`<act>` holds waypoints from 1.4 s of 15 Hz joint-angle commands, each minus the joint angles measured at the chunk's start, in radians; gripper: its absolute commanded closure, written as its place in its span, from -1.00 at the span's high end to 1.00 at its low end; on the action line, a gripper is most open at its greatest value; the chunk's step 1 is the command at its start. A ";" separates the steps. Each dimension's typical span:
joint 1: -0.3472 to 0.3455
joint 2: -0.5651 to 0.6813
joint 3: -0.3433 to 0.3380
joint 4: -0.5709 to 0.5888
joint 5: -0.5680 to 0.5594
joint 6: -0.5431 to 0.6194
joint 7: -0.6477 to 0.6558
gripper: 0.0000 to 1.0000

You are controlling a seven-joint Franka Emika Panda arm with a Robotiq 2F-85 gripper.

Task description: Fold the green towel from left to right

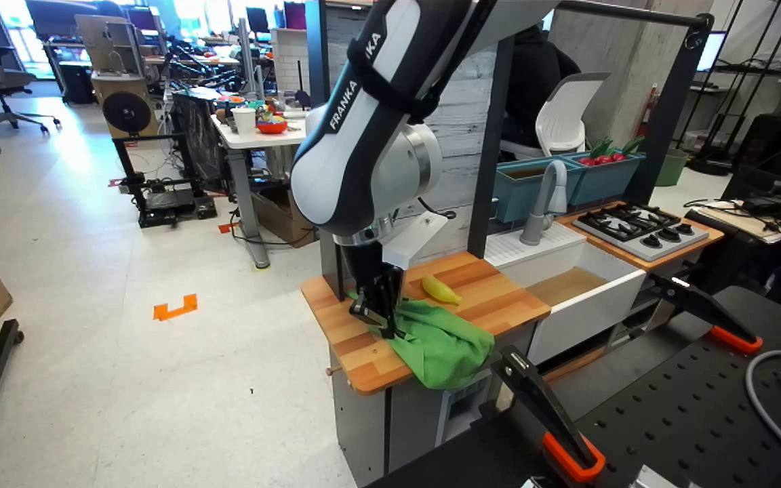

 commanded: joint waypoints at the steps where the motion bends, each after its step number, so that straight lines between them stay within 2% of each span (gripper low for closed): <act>1: -0.014 -0.020 0.011 0.010 -0.012 -0.022 -0.005 -0.98; 8: -0.049 -0.163 0.018 -0.123 -0.003 0.005 -0.012 -0.98; 12: -0.091 -0.257 0.020 -0.159 0.013 0.004 -0.013 -0.98; 16: -0.144 -0.293 0.021 -0.129 0.041 -0.019 -0.016 -0.98; 21: -0.186 -0.221 0.018 -0.028 0.085 -0.095 -0.010 -0.98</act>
